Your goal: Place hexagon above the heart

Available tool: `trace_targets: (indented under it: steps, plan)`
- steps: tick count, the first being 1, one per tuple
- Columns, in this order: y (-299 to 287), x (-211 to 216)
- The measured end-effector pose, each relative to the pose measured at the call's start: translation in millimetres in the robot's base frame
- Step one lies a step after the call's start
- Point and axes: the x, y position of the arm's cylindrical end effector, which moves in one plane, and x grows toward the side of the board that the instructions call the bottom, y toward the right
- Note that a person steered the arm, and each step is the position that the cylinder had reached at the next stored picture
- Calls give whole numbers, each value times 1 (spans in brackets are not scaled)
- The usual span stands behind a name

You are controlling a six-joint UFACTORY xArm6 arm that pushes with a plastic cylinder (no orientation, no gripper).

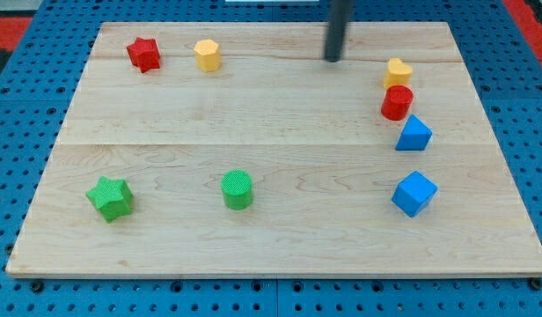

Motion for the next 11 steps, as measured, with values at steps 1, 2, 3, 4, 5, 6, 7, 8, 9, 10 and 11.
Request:
trace_targets:
  steps: [1, 2, 3, 4, 5, 6, 7, 8, 9, 10, 11]
  plan:
    - [-105, 36]
    - [-185, 1]
    - [-122, -18]
    - [-38, -18]
    - [-60, -22]
    - [-55, -38]
    - [1, -48]
    - [56, -47]
    - [92, -42]
    - [98, -49]
    - [128, -49]
